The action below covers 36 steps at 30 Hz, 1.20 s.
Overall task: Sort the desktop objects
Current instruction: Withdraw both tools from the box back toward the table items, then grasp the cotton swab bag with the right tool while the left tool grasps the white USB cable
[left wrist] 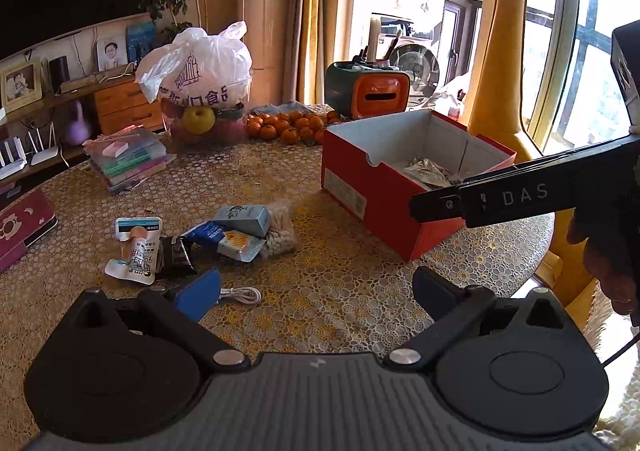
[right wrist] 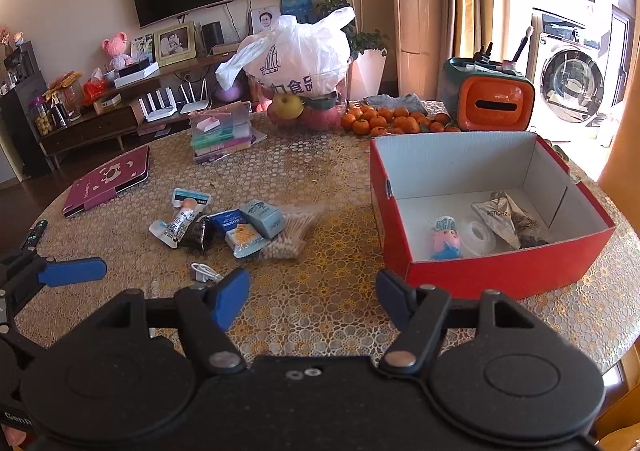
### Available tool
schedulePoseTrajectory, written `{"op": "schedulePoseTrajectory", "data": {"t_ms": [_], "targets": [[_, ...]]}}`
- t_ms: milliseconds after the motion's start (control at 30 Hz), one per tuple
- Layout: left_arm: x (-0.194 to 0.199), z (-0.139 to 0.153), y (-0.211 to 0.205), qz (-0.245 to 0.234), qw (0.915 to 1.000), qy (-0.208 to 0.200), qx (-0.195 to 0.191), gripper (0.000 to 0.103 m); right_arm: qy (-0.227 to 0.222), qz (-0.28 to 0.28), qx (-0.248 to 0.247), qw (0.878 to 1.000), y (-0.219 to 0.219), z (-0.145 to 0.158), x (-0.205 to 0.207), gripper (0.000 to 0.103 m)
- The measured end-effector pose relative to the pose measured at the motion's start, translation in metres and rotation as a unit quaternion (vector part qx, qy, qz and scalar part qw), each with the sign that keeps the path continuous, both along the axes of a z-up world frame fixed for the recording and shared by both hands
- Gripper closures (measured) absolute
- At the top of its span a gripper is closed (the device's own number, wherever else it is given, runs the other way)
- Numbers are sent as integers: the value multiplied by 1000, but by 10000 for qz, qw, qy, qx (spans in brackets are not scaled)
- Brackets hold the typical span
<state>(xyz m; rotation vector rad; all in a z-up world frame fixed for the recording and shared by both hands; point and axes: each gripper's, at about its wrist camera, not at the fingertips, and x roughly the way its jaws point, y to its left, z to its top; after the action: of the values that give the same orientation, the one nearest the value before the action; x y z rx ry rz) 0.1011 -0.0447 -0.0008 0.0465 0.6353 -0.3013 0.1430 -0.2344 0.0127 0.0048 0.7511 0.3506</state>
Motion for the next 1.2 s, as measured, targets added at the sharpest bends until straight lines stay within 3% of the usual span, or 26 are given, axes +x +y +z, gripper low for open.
{"op": "schedulePoseTrajectory", "data": {"t_ms": [167,467,1200], "targets": [[-1,-12,14,287,9994,-163,-42,1,-26,144,-11,9999,13,-11,0,33],[18,-39,35,651,9978,20,-100,1,6,360,-135,9993,31,-32,14,33],[80,-101,45,683,9973,184,183,1,429,730,-431,9955,65,-96,86,33]]}}
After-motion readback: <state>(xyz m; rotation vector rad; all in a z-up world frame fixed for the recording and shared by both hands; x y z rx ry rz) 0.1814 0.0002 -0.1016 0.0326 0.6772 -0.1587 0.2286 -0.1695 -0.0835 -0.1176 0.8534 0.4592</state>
